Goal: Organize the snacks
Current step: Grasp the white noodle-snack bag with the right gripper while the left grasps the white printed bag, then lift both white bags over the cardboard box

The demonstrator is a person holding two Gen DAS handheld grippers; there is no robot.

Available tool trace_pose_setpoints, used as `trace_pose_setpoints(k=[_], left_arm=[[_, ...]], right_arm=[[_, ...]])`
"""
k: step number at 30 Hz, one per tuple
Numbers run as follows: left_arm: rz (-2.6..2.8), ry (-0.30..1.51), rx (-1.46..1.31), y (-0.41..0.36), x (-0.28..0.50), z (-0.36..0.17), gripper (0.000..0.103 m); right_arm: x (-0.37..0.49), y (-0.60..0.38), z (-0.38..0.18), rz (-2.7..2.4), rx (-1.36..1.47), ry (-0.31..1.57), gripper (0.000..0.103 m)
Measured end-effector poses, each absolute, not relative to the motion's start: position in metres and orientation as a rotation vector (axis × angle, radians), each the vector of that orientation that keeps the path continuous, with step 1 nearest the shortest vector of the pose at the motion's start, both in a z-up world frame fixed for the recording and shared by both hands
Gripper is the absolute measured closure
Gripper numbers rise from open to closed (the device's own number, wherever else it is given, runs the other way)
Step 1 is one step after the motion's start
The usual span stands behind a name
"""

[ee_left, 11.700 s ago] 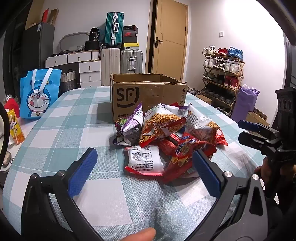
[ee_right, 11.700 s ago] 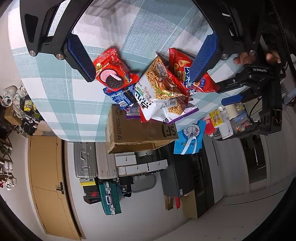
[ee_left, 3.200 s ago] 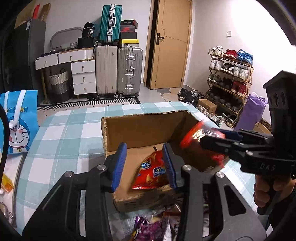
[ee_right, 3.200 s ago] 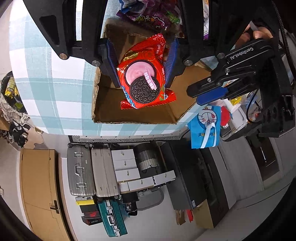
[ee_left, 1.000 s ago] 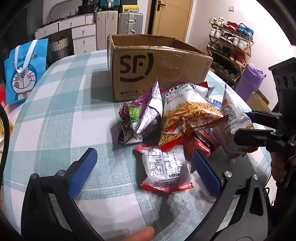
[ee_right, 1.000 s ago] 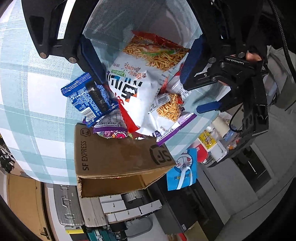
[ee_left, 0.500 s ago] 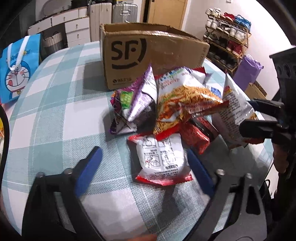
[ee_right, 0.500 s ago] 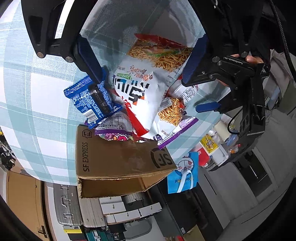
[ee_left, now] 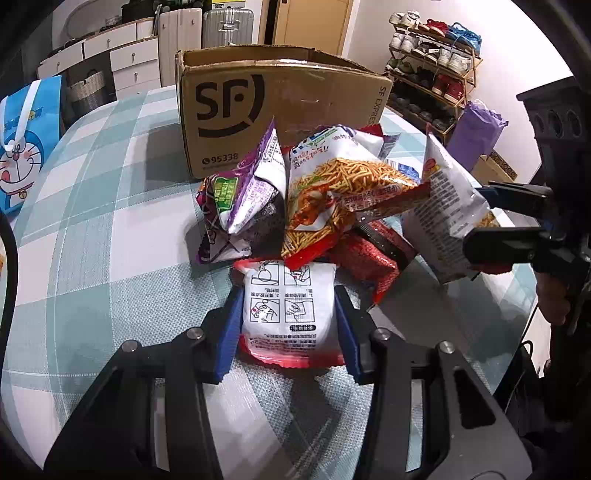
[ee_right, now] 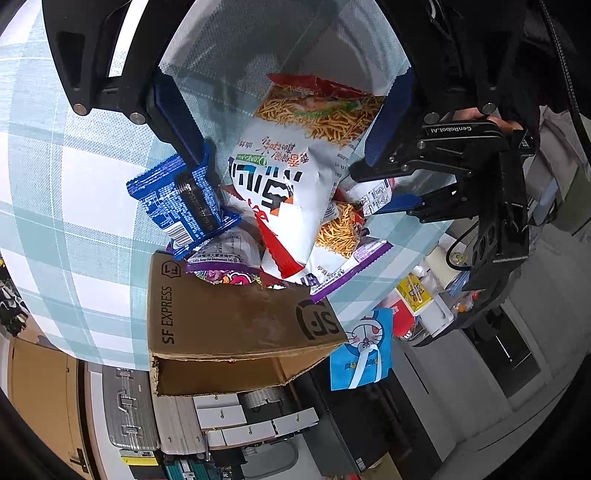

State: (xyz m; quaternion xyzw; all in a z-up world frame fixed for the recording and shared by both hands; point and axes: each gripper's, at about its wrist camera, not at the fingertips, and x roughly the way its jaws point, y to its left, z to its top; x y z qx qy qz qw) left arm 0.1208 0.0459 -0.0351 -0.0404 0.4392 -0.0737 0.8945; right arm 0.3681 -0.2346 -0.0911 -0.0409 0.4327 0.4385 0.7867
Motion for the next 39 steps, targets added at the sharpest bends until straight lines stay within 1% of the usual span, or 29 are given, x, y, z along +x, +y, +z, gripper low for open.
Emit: trace_pose_setpoints(k=[10, 17, 19, 21, 23, 25, 29, 39], left_arm=[[-0.162, 0.893, -0.095, 0.049, 0.117, -0.03, 0.06], [-0.164, 0.891, -0.094, 0.049, 0.116, -0.029, 0.06], [-0.168, 0.89, -0.093, 0.049, 0.116, -0.029, 0.06], [-0.171, 0.889, -0.09, 0.049, 0.115, -0.029, 0.06], [-0.176, 0.887, -0.088, 0.05, 0.114, -0.029, 0.06], [-0.182, 0.883, -0.086, 0.05, 0.113, -0.028, 0.06], [-0.201, 0.869, -0.081, 0.051, 0.109, -0.024, 0.06], [-0.249, 0.815, -0.11, 0.062, 0.097, -0.005, 0.06]], right_arm=[[0.368, -0.231, -0.097, 0.964, -0.076, 0.951, 0.011], [0.373, -0.225, -0.105, 0.988, -0.009, 0.978, 0.011], [0.372, -0.224, -0.106, 1.001, 0.005, 0.974, 0.016], [0.373, -0.224, -0.106, 0.998, 0.009, 0.971, 0.035], [0.374, -0.225, -0.106, 0.998, 0.016, 0.971, 0.047], [0.375, -0.228, -0.105, 1.001, 0.022, 0.958, 0.053], [0.373, -0.231, -0.098, 0.998, 0.001, 0.919, 0.057], [0.371, -0.252, -0.075, 0.983, 0.025, 0.829, 0.057]])
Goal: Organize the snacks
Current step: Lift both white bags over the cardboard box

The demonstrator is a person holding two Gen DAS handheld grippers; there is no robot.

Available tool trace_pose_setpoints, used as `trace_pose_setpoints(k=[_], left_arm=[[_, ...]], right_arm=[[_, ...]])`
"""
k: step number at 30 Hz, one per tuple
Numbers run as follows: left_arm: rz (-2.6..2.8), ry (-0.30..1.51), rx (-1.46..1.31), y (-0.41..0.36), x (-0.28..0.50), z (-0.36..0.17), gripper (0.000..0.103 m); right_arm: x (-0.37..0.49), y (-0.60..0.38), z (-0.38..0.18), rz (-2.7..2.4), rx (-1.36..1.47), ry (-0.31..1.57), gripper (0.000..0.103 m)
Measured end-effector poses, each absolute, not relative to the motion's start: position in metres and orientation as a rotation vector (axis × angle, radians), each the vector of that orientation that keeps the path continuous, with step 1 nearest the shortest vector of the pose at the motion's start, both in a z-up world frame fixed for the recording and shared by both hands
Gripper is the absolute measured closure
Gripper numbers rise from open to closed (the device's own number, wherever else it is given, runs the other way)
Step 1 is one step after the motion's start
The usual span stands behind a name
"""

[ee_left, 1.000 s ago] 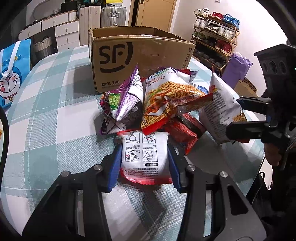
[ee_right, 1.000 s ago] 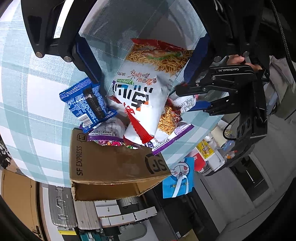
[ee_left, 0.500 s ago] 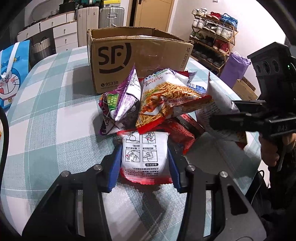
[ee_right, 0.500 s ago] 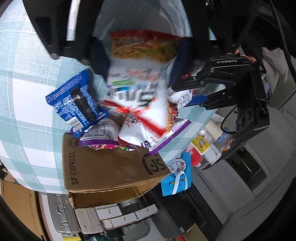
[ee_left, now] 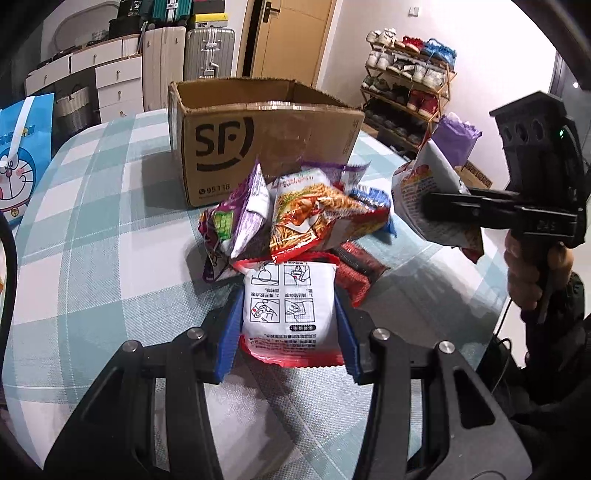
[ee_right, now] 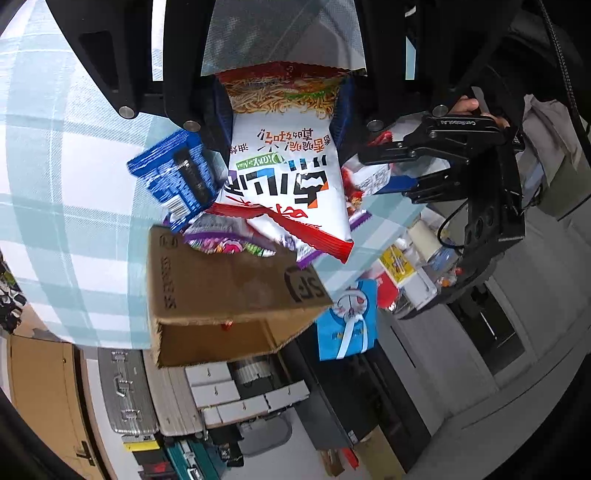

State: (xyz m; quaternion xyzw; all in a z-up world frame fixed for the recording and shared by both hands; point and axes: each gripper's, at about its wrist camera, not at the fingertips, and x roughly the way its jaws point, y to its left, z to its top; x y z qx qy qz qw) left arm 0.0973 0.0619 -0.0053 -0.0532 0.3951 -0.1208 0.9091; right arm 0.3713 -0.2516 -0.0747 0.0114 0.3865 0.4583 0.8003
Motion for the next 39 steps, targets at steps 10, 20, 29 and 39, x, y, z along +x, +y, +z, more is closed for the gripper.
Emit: trace_pose_setpoints(k=[10, 20, 29, 39], left_arm=[[-0.235, 0.717, -0.16, 0.071, 0.083, 0.026, 0.06], [-0.126, 0.626, -0.177, 0.077, 0.082, 0.058, 0.06], [-0.057, 0.554, -0.182, 0.08, 0.115, 0.089, 0.06], [-0.009, 0.511, -0.169, 0.083, 0.171, 0.112, 0.06]], right_arm=[[0.37, -0.269, -0.058, 0.966, 0.087, 0.742, 0.057], [0.378, -0.276, -0.051, 0.902, 0.107, 0.701, 0.057], [0.396, -0.262, -0.03, 0.859, 0.08, 0.664, 0.057], [0.426, -0.236, -0.011, 0.857, 0.069, 0.64, 0.057]])
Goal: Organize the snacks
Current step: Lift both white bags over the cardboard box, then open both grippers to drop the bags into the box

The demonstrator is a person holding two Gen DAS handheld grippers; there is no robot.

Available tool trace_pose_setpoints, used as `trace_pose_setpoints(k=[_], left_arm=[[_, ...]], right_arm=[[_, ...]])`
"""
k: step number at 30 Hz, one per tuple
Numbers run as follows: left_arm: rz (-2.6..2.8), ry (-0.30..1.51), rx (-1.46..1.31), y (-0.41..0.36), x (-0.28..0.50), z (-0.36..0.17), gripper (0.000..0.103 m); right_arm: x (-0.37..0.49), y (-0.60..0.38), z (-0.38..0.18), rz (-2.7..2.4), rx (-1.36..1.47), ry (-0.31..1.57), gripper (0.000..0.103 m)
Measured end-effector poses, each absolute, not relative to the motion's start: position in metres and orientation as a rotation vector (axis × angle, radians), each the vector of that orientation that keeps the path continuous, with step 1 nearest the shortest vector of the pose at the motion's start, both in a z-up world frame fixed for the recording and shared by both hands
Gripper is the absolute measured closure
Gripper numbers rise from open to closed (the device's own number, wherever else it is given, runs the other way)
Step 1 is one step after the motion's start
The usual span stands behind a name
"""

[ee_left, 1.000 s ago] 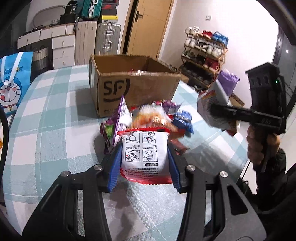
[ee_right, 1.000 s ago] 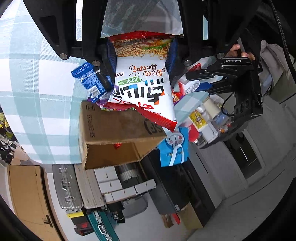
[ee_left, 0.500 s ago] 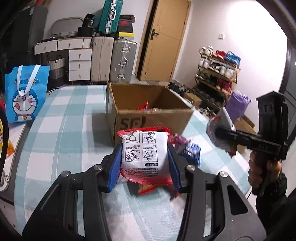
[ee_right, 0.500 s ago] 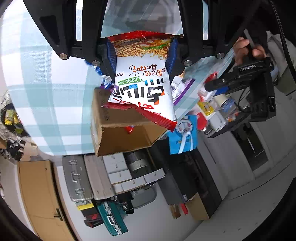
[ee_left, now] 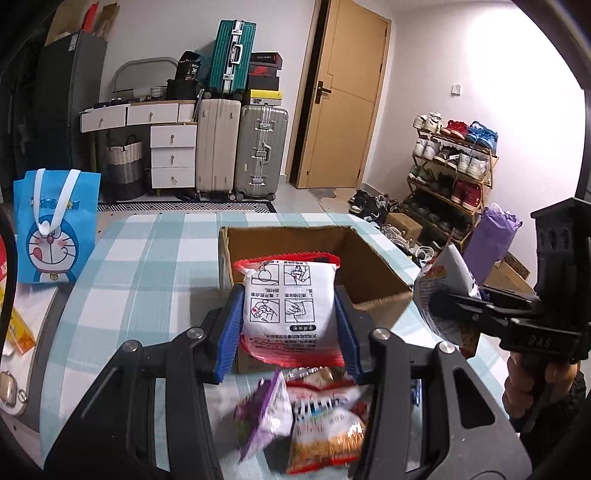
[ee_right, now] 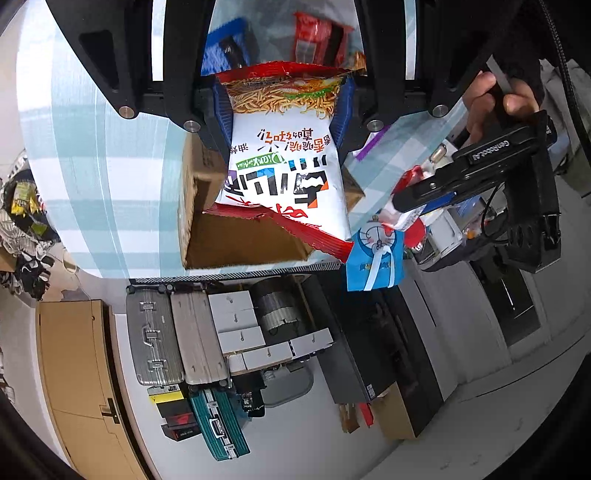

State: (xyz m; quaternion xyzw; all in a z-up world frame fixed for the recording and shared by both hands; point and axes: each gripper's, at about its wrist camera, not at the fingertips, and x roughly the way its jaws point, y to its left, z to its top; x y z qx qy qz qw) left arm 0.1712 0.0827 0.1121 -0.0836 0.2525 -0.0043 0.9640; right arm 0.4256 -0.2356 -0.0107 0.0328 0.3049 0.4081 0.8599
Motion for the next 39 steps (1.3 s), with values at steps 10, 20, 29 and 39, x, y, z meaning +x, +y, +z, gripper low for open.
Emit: trace_pose_setpoints(k=[10, 20, 29, 39], left_arm=[[0.022, 0.523, -0.165, 0.093, 0.232, 0.111, 0.06], [0.037, 0.571, -0.174, 0.104, 0.293, 0.086, 0.06], [0.045, 0.602, -0.124, 0.096, 0.324, 0.062, 0.06], [0.083, 0.626, -0.085, 0.091, 0.337, 0.05, 0.054]], right_arm=[[0.465, -0.22, 0.0, 0.843, 0.094, 0.623, 0.057], [0.503, -0.21, -0.004, 0.84, 0.117, 0.632, 0.057], [0.528, -0.197, -0.017, 0.841, 0.116, 0.651, 0.057], [0.544, -0.177, -0.034, 0.815, 0.073, 0.699, 0.056]])
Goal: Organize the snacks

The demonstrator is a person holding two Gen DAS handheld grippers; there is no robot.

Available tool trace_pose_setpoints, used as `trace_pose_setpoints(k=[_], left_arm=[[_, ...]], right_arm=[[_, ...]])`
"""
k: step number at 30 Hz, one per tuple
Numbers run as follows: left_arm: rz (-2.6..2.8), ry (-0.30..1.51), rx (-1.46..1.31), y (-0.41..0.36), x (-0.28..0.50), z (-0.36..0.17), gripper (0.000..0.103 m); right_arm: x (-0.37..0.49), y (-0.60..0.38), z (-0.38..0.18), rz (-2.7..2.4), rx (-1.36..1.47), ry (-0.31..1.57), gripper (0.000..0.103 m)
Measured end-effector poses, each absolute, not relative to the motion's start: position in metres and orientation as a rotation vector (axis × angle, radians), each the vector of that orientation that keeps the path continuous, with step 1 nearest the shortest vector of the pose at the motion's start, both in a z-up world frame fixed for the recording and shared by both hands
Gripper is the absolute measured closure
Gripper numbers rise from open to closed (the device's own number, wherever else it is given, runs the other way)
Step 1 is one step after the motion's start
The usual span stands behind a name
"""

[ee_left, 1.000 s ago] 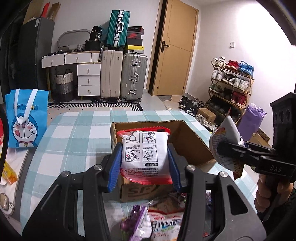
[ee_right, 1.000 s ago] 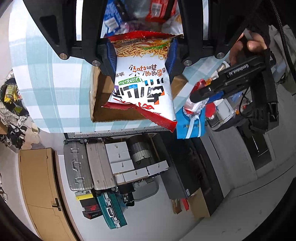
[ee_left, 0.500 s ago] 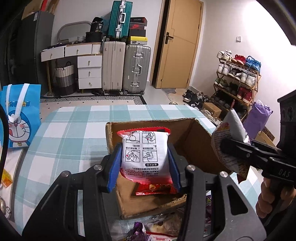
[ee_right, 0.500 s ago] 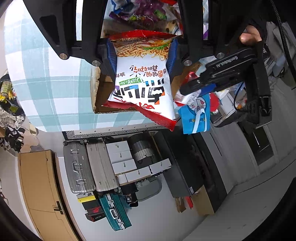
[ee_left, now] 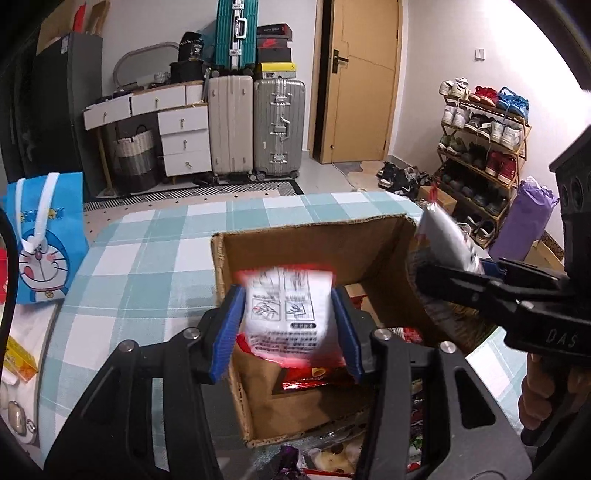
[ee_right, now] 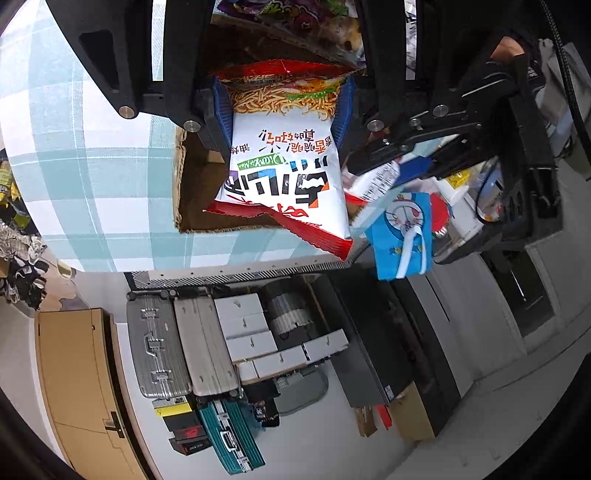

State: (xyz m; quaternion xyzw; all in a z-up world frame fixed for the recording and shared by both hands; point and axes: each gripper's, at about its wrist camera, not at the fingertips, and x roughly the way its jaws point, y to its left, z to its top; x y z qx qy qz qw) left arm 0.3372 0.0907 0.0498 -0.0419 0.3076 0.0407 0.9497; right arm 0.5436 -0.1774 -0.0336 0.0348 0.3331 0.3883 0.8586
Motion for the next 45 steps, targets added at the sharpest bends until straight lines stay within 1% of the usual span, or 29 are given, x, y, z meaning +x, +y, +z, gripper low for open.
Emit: trace_pose_setpoints(k=[1, 2, 3, 4, 6, 7, 8, 9, 11, 17, 23, 28, 31, 45], left_arm=[[0.079, 0.624, -0.087, 0.092, 0.335, 0.051, 0.049], [0.071, 0.625, -0.096, 0.094, 0.332, 0.053, 0.038], [0.065, 0.63, -0.11, 0.096, 0.329, 0.055, 0.03], [0.065, 0.629, -0.123, 0.098, 0.325, 0.057, 0.018], [0.074, 0.608, -0.134, 0.102, 0.311, 0.063, 0.017], [0.076, 0.603, -0.134, 0.104, 0.304, 0.065, 0.013], [0.079, 0.602, -0.138, 0.105, 0.297, 0.066, 0.003], [0.084, 0.604, -0.146, 0.106, 0.291, 0.066, 0.001], [0.078, 0.601, -0.16, 0.108, 0.272, 0.067, 0.001], [0.091, 0.63, -0.169, 0.11, 0.227, 0.057, 0.001], [0.094, 0.679, -0.175, 0.116, 0.199, 0.032, 0.001], [0.109, 0.713, -0.163, 0.119, 0.191, 0.019, 0.001], [0.101, 0.733, -0.18, 0.122, 0.192, 0.016, 0.001], [0.076, 0.802, -0.13, 0.117, 0.2, 0.01, 0.001]], right_arm=[[0.543, -0.178, -0.034, 0.807, 0.065, 0.692, 0.055], [0.541, -0.18, -0.033, 0.803, 0.063, 0.681, 0.052], [0.538, -0.184, -0.032, 0.801, 0.066, 0.672, 0.049], [0.535, -0.188, -0.03, 0.801, 0.073, 0.663, 0.047], [0.529, -0.198, -0.026, 0.789, 0.076, 0.642, 0.033], [0.526, -0.204, -0.024, 0.775, 0.076, 0.629, 0.031], [0.523, -0.209, -0.023, 0.766, 0.077, 0.623, 0.025], [0.519, -0.215, -0.022, 0.755, 0.08, 0.62, 0.012], [0.51, -0.229, -0.021, 0.738, 0.102, 0.614, 0.0], [0.481, -0.256, -0.033, 0.71, 0.075, 0.644, 0.0], [0.459, -0.264, -0.051, 0.729, 0.048, 0.71, 0.0], [0.45, -0.268, -0.067, 0.734, 0.039, 0.749, 0.0], [0.45, -0.261, -0.074, 0.72, -0.015, 0.784, 0.0], [0.45, -0.237, -0.109, 0.704, -0.18, 0.892, 0.0]])
